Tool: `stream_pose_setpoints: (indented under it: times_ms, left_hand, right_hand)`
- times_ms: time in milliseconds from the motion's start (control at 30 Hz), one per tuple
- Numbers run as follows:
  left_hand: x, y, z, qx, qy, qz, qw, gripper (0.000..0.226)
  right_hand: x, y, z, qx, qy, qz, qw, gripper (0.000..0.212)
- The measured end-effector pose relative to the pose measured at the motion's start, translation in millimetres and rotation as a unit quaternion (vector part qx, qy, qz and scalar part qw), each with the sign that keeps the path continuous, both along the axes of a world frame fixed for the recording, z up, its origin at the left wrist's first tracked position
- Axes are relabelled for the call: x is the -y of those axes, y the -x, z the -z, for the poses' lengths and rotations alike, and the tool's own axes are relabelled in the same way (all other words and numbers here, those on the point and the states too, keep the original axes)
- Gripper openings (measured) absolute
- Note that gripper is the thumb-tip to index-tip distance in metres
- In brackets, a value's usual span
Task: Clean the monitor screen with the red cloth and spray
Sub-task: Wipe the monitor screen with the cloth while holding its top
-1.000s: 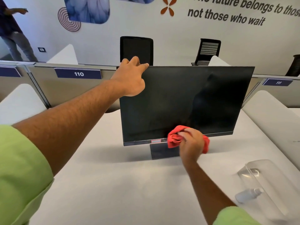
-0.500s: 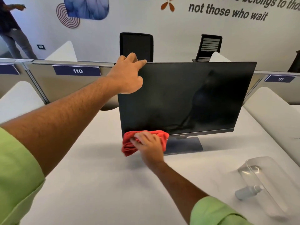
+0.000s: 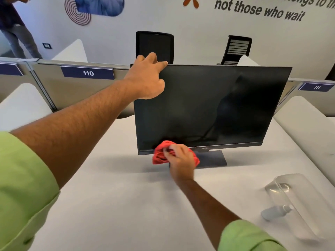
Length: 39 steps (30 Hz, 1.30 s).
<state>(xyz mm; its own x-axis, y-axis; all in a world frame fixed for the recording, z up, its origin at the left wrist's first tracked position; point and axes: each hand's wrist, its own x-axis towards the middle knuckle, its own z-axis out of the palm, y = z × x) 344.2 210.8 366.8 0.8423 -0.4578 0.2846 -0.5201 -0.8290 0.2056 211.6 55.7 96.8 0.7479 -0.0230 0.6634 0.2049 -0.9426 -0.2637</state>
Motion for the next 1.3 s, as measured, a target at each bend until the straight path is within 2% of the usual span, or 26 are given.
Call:
stream_pose_setpoints:
  times_ms: [133,233,333,400,533,633,767,867,967,1100,1200,1300]
  left_hand:
    - [-5,-2,2,-0.006,0.005,-0.003,1.0,0.064]
    - [-8,-4,4,-0.007,0.015,-0.002,1.0,0.063]
    - [-9,-5,4,-0.01,0.025,0.003,1.0,0.063]
    - [-8,-6,4,-0.012,0.032,0.005,0.999,0.062]
    - [-7,-8,4,-0.015,0.043,0.004,0.999,0.062]
    - [-7,-7,4,-0.015,0.043,0.002,0.999,0.062]
    - [-2,-6,2,-0.011,0.036,-0.001,0.999,0.062]
    - [1,-4,1,-0.008,0.03,-0.003,1.0,0.062]
    - [4,-2,0,-0.003,0.026,-0.004,1.0,0.062]
    - [3,-1,1,-0.006,0.028,-0.011,1.0,0.062]
    - [1,-1,2,-0.009,0.032,-0.014,0.999,0.062]
    - [0,-1,1,-0.013,0.033,-0.015,0.999,0.063]
  right_hand:
    - [-72,-9,3,-0.064,0.111,-0.057,0.99,0.032]
    - [-72,-13,0,-0.069,0.146,-0.081,0.984,0.038]
    - [-27,-14,-5,-0.046,0.168,-0.095,0.98,0.029]
    - [15,-9,-6,-0.051,0.166,-0.074,0.982,0.031]
    - [92,12,-5,-0.063,0.161,0.011,0.985,0.044]
    - [117,22,-7,-0.078,0.124,0.082,0.986,0.043]
    - [84,23,-8,-0.093,0.098,0.101,0.986,0.047]
    - [35,18,-10,-0.096,0.098,0.05,0.989,0.045]
    - [-14,7,-18,-0.099,0.099,0.004,0.99,0.033]
    - [-61,-6,-17,-0.161,0.153,-0.05,0.974,0.034]
    - [-66,-13,-14,-0.174,0.179,-0.085,0.964,0.039]
    - [-39,-10,-15,-0.138,0.192,-0.104,0.966,0.042]
